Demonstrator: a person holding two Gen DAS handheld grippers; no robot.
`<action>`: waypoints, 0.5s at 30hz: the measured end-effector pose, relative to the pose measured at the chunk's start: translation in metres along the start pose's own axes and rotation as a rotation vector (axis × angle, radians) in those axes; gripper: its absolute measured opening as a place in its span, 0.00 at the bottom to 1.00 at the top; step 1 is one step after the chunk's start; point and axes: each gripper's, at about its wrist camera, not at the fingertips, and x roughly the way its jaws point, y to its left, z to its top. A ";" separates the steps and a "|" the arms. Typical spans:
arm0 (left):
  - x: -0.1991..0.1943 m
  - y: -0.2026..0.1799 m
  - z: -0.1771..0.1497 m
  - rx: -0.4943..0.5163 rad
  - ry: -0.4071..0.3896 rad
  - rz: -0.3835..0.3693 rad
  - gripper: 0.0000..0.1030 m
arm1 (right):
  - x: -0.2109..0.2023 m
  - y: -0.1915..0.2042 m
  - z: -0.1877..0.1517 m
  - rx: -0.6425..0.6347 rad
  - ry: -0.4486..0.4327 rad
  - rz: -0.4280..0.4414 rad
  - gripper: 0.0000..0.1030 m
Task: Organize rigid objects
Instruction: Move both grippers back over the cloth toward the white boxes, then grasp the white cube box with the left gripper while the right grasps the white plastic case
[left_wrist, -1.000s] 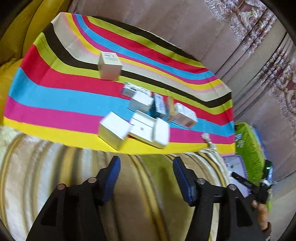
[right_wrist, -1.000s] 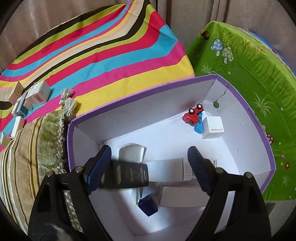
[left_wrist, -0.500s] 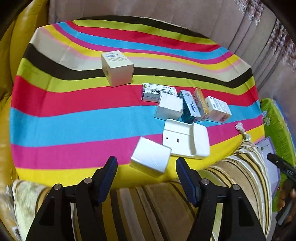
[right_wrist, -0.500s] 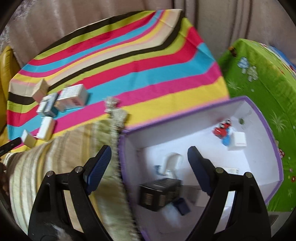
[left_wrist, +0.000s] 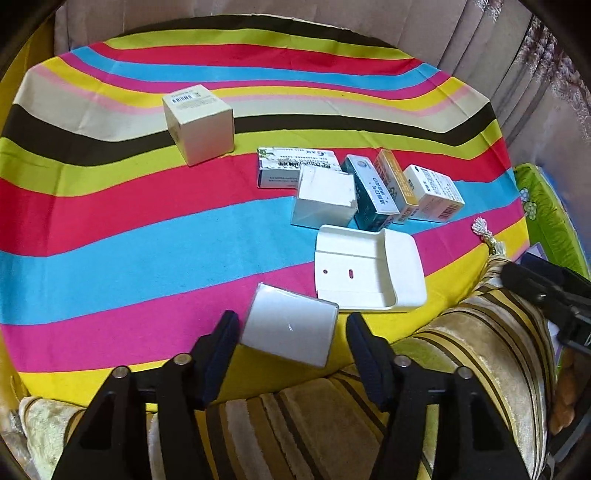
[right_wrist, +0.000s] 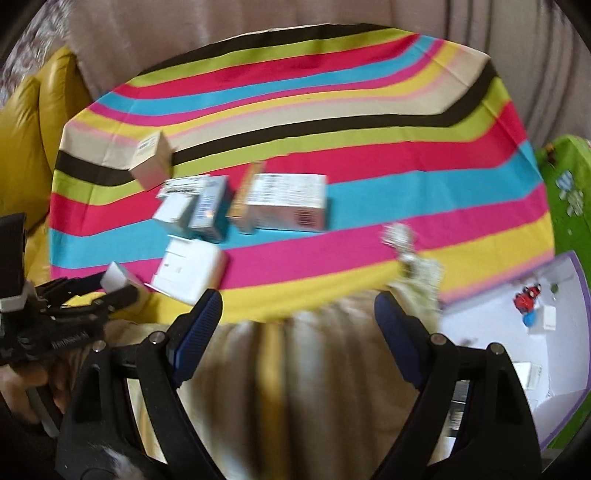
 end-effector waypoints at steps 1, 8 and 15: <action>0.001 0.001 0.000 -0.004 0.001 -0.008 0.51 | 0.004 0.009 0.001 -0.008 0.003 -0.002 0.84; -0.001 0.004 -0.003 -0.020 -0.023 -0.037 0.49 | 0.029 0.043 0.009 -0.020 0.051 -0.028 0.84; -0.011 0.024 -0.009 -0.141 -0.101 -0.025 0.49 | 0.049 0.056 0.012 -0.017 0.096 -0.033 0.84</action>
